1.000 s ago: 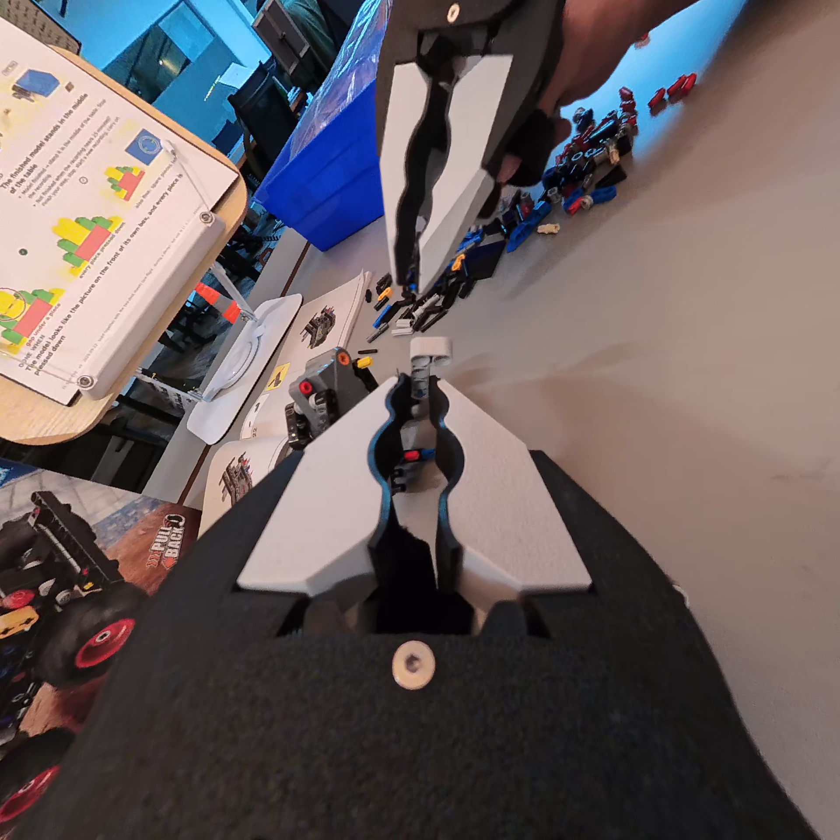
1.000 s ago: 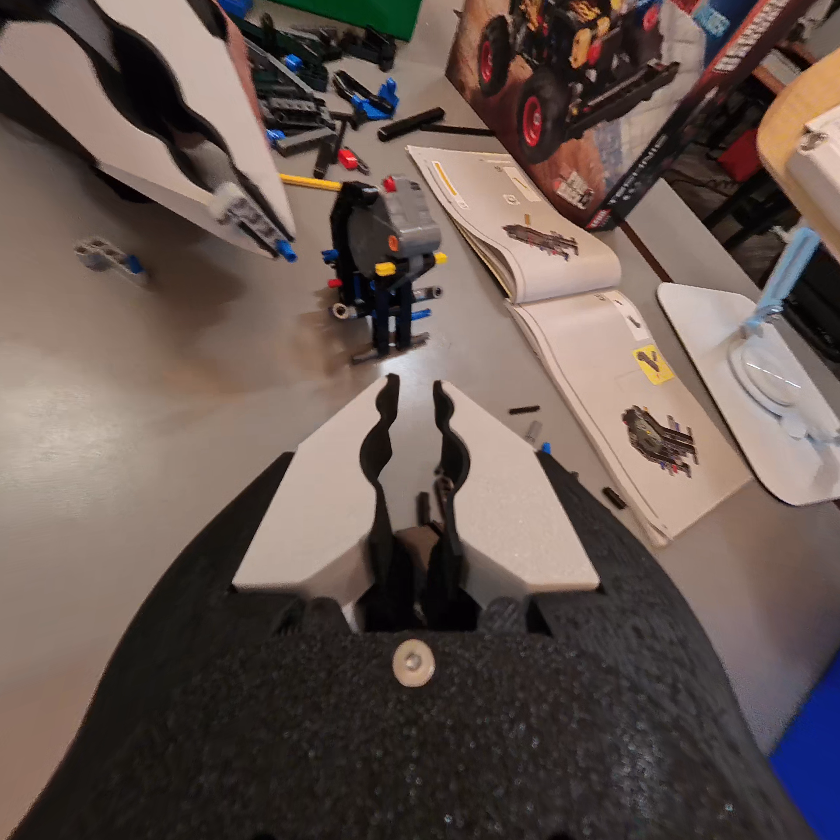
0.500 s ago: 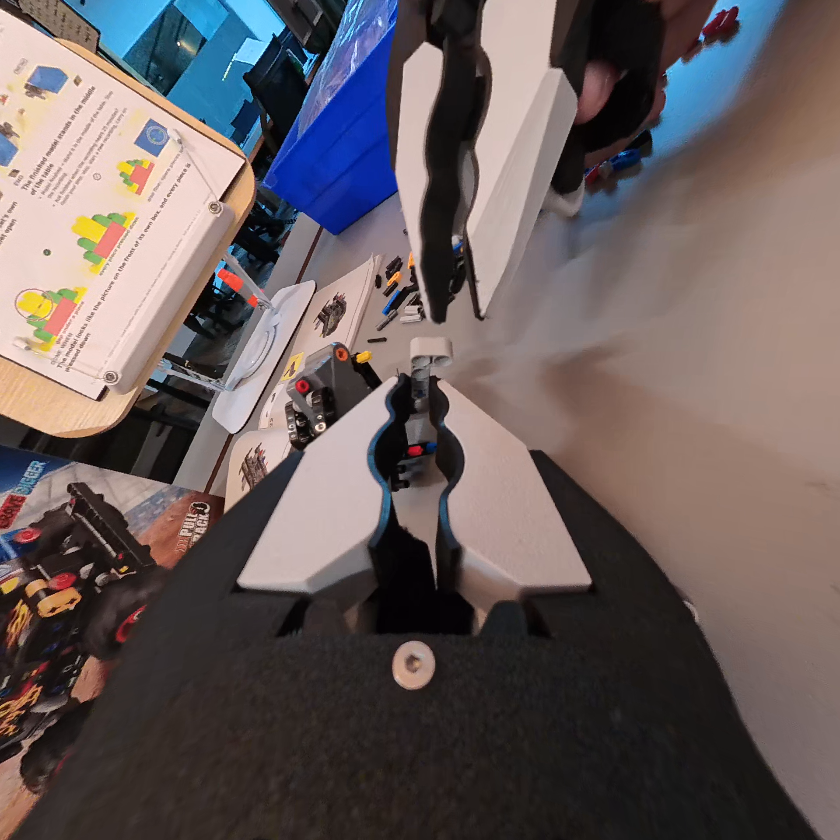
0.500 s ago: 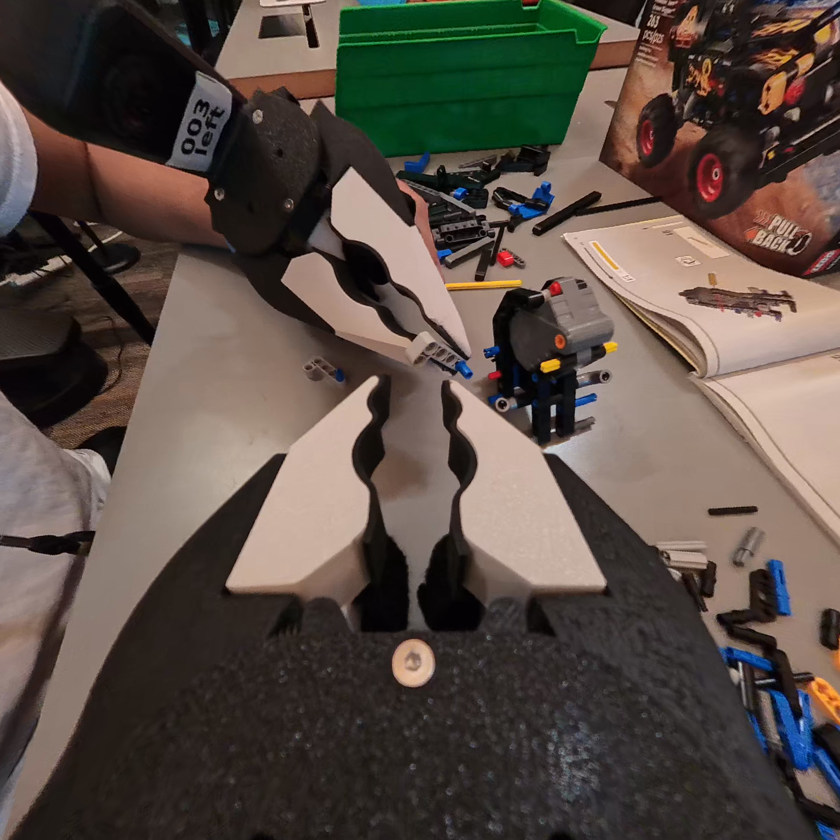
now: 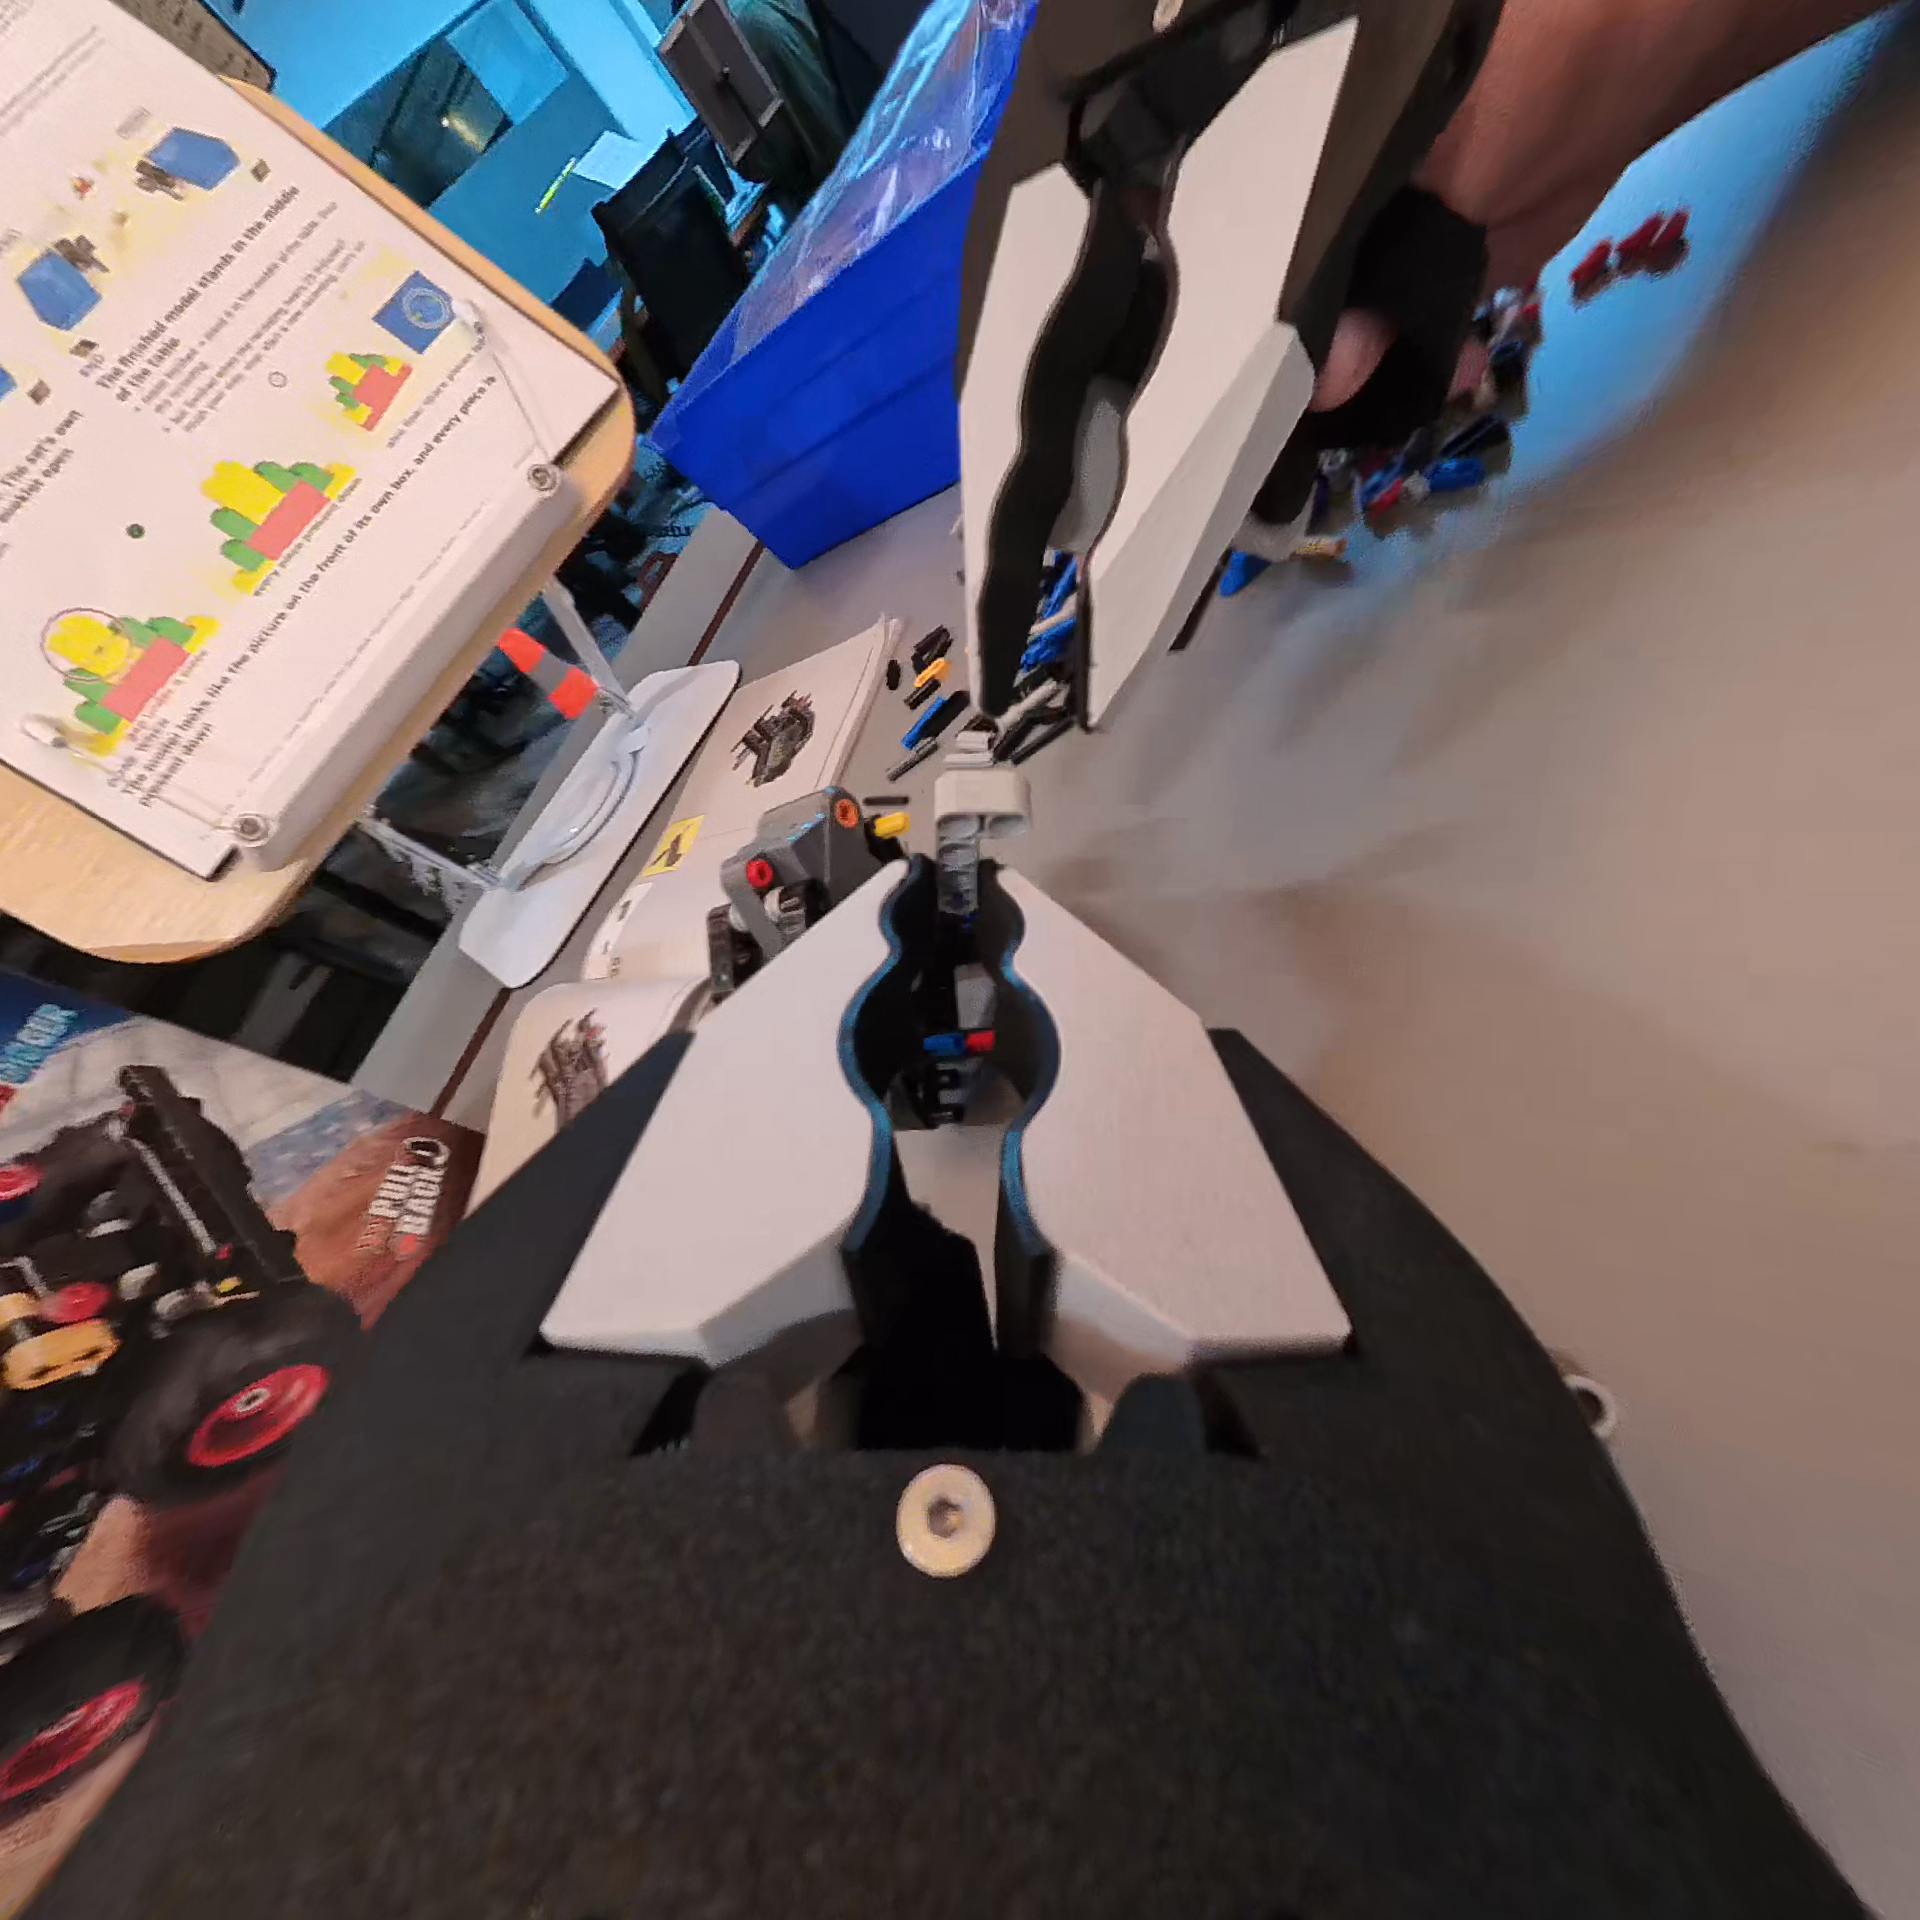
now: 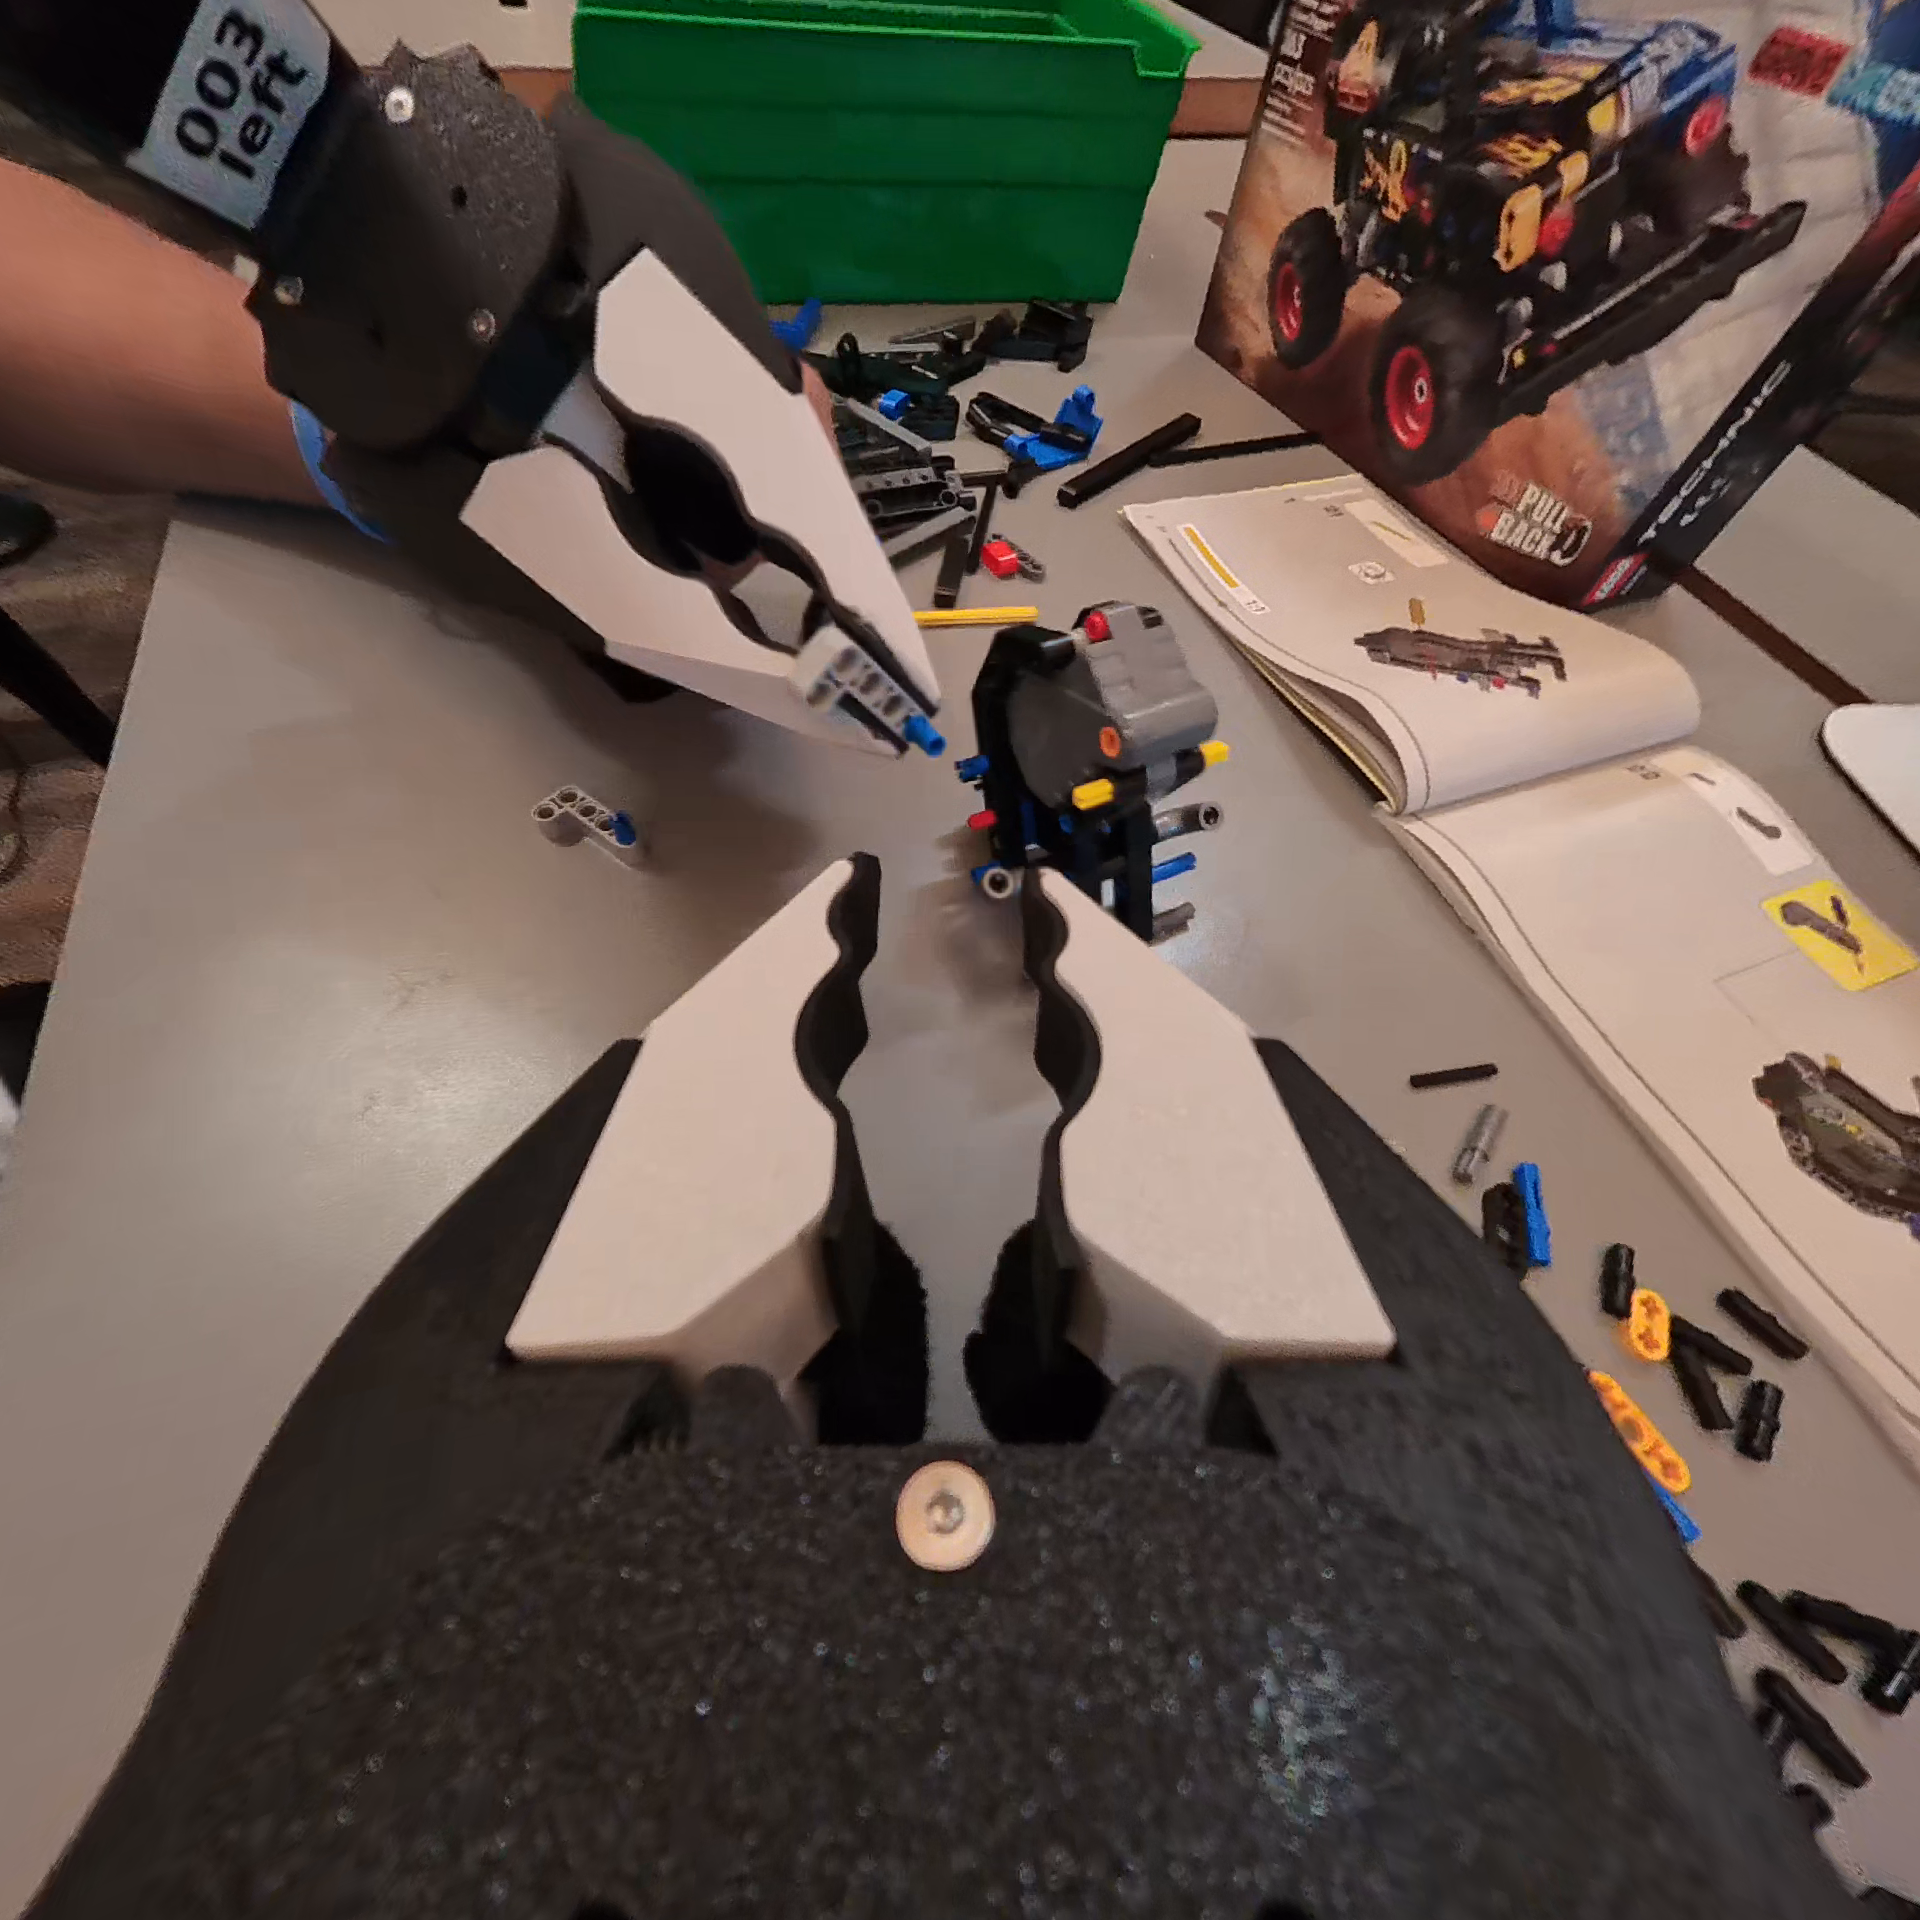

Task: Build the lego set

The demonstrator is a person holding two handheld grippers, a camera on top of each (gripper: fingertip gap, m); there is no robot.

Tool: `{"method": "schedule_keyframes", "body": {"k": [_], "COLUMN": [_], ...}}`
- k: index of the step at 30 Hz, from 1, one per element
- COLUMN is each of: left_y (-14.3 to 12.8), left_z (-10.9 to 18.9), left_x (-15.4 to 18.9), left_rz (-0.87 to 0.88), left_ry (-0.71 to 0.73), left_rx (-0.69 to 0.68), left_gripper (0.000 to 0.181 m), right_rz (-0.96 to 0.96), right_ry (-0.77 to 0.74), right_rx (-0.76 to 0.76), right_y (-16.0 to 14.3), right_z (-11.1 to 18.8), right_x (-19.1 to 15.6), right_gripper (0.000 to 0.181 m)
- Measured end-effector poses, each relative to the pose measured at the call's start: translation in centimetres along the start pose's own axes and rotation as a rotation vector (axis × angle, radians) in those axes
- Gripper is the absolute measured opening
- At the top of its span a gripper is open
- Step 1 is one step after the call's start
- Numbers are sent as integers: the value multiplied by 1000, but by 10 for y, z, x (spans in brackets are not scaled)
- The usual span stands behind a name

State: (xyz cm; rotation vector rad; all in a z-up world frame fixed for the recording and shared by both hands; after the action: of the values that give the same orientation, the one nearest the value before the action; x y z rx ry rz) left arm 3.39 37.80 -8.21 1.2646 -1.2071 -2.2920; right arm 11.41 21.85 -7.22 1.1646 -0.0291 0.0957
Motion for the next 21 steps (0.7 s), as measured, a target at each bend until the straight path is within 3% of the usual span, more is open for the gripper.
{"method": "schedule_keyframes", "body": {"k": [3, 9, 13, 21], "left_y": [-1, 0, 6, 2], "left_z": [-2, -5, -1, -3], "left_x": [1, 3, 3, -2], "left_rz": [57, 38, 121, 253], "left_ry": [-40, -4, -68, -82], "left_rx": [6, -20, 94, 62], "left_gripper": [5, 5, 5, 6], "right_rz": [-47, -175, -162, -115], "right_ry": [30, 234, 259, 207], "right_rx": [22, 94, 126, 157], "right_y": [0, 4, 6, 11], "right_z": [3, 1, 2, 6], "right_x": [3, -7, -8, -8], "right_gripper": [27, 28, 28, 28]}}
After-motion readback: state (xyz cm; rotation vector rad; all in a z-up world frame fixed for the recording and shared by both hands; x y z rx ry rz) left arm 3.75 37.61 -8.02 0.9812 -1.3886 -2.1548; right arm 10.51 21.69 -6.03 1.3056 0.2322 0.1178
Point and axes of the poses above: each gripper's, where its closed fingertips meet, z back along the fingers, y out of its top, x = y × z across the jaws, the point moved 9 cm from there along z, back along the fingers, and after that the axes turned 1 degree about x, right-handed, at the moved point
